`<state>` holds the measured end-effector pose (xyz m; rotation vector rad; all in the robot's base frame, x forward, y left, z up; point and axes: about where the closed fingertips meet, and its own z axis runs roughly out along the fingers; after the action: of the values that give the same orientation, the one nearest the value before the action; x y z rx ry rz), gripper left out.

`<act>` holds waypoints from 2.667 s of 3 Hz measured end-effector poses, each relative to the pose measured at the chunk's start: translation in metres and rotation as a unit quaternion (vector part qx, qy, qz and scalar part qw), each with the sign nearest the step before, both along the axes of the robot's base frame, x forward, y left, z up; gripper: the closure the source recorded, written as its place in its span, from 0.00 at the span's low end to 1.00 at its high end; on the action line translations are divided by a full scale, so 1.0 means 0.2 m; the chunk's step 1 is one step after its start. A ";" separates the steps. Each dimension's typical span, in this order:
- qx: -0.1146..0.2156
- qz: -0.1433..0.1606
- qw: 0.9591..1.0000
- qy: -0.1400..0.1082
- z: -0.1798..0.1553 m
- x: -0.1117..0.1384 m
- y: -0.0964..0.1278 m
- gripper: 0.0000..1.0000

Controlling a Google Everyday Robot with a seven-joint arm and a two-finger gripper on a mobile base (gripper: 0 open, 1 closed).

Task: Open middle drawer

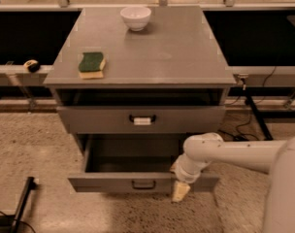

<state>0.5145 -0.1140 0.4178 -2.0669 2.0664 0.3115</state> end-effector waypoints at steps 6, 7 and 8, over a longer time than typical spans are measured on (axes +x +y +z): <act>0.019 -0.019 0.995 -0.091 0.42 0.23 0.14 0.80; 0.018 -0.019 0.997 -0.070 0.22 0.28 0.21 1.00; 0.014 0.004 0.999 -0.040 0.07 0.22 0.29 1.00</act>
Offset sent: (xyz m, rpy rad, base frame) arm -0.1201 -0.0506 0.0775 0.0120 0.0188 -0.0336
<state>0.5585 -0.0566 0.4325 -2.0377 1.9953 0.2535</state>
